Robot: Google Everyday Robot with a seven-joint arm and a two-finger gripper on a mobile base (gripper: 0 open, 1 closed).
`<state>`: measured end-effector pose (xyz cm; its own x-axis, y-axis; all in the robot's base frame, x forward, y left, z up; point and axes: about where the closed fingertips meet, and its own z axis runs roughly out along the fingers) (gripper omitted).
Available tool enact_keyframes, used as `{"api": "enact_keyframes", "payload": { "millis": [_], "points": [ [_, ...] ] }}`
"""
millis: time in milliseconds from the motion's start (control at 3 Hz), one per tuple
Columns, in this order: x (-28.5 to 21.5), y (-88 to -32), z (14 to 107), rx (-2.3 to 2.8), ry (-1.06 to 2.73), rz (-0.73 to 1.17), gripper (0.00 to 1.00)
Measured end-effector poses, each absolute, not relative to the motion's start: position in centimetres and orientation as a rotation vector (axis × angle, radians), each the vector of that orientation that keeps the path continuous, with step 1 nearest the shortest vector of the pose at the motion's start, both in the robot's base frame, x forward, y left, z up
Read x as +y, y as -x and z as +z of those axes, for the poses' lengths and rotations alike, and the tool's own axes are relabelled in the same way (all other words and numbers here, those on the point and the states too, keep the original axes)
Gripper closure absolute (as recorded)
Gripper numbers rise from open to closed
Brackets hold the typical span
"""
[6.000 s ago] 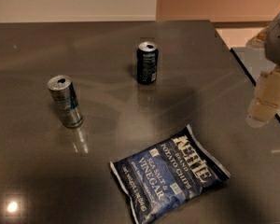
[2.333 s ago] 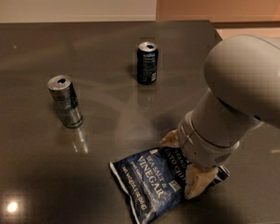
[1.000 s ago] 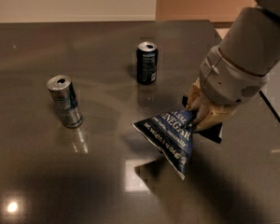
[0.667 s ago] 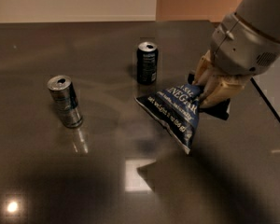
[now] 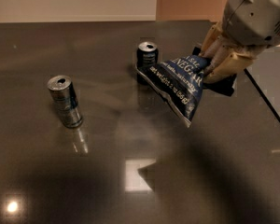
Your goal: Pick blue chip bag
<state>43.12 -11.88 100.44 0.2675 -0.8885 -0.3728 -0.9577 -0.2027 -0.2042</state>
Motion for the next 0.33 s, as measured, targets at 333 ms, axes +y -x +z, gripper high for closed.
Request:
{"api": "enact_keyframes", "payload": {
  "millis": [333],
  "points": [
    [-11.54, -43.7, 100.66, 1.663, 2.136, 0.224, 1.0]
  ]
}}
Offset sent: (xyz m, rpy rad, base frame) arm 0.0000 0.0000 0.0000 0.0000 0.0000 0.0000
